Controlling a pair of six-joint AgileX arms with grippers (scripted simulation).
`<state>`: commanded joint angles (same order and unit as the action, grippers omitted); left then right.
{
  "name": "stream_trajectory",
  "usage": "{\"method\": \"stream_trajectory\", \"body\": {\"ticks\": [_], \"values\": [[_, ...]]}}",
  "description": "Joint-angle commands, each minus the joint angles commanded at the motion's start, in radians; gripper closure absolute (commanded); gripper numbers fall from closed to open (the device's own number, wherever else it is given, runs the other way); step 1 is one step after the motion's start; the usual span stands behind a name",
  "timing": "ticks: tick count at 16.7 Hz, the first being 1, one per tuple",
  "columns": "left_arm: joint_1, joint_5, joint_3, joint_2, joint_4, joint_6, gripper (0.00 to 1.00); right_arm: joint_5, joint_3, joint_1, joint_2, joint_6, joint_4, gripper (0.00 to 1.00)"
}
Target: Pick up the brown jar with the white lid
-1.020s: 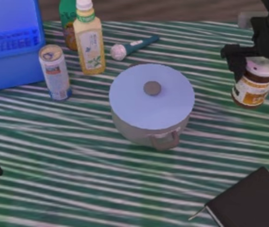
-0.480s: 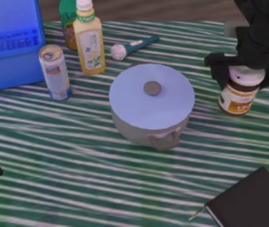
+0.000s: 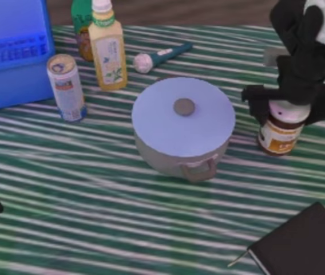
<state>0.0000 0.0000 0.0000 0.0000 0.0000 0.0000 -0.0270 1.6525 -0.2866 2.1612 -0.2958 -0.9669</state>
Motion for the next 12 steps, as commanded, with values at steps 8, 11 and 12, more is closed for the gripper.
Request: {"method": "stream_trajectory", "body": {"ticks": [8, 11, 12], "values": [[0.0, 0.0, 0.0, 0.0, 0.0, 0.0, 0.0, 0.0, 0.0, 0.0, 0.0, 0.0, 0.0, 0.62], [0.0, 0.0, 0.0, 0.0, 0.0, 0.0, 0.0, 0.0, 0.0, 0.0, 0.0, 0.0, 0.0, 0.4], [0.0, 0.0, 0.0, 0.0, 0.0, 0.0, 0.0, 0.0, 0.0, 0.0, 0.0, 0.0, 0.0, 0.32]]}}
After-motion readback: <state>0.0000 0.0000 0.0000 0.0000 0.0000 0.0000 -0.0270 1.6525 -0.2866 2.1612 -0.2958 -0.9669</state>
